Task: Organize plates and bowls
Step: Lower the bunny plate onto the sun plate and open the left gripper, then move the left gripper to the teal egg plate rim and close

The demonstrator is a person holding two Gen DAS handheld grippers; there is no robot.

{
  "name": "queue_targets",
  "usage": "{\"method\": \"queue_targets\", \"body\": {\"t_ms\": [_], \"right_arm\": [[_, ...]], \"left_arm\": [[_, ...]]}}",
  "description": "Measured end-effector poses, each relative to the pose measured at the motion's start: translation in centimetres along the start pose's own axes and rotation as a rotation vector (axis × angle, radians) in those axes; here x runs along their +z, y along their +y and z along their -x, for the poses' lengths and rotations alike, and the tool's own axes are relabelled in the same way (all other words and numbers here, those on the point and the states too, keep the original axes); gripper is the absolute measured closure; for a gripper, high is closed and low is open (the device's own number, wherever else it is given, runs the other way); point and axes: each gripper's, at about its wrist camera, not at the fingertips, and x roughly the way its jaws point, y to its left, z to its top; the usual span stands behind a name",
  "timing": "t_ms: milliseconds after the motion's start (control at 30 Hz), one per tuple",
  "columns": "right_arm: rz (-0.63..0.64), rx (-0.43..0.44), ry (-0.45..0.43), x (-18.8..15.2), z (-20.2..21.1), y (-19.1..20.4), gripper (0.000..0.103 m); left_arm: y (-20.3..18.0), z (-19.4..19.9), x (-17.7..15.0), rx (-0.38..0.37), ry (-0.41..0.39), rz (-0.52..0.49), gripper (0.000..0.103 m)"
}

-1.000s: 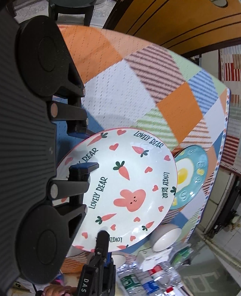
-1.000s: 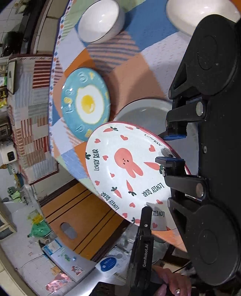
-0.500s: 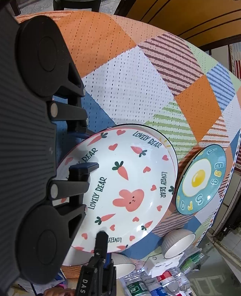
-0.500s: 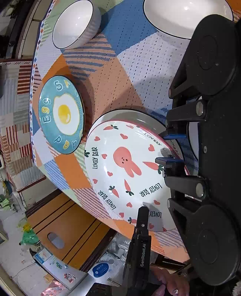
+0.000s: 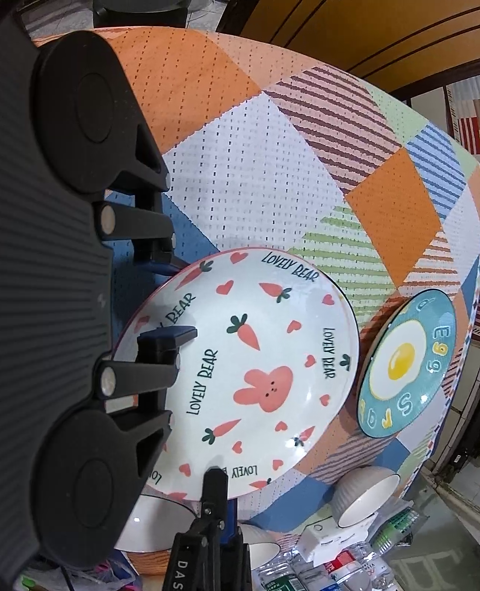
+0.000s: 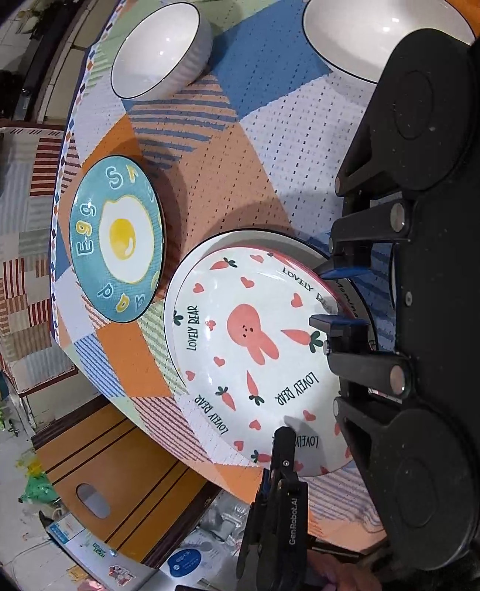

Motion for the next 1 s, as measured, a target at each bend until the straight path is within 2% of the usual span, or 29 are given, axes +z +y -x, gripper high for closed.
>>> {"method": "queue_targets", "body": {"t_ms": [133, 200, 267, 400, 533, 700, 900, 1000], "right_arm": [[0.039, -0.096, 0.035, 0.1, -0.9, 1.2, 0.077], [0.017, -0.155, 0.076, 0.3, -1.2, 1.8, 0.077], [0.032, -0.162, 0.074, 0.3, -1.3, 2.3, 0.076], [0.077, -0.213, 0.074, 0.4, -1.1, 3.1, 0.077], [0.09, -0.177, -0.013, 1.3, 1.5, 2.8, 0.077], [0.12, -0.143, -0.151, 2.5, 4.9, 2.3, 0.076], [0.169, -0.13, -0.281, 3.9, 7.1, 2.5, 0.06], [0.133, -0.139, -0.298, 4.7, 7.2, 2.0, 0.059]], "left_arm": [[0.2, -0.9, -0.1, -0.048, 0.059, 0.019, 0.076], [0.0, -0.9, -0.2, -0.042, 0.058, 0.014, 0.077], [0.0, -0.8, -0.2, -0.027, 0.044, 0.007, 0.078], [1.0, -0.1, 0.0, -0.074, 0.065, 0.047, 0.078], [2.2, 1.7, 0.5, -0.134, 0.036, 0.093, 0.078], [2.2, 4.7, 1.7, -0.123, -0.031, 0.074, 0.078], [1.2, 6.9, 3.6, -0.125, -0.089, 0.02, 0.075], [0.6, 6.9, 4.4, -0.119, -0.093, 0.001, 0.073]]}}
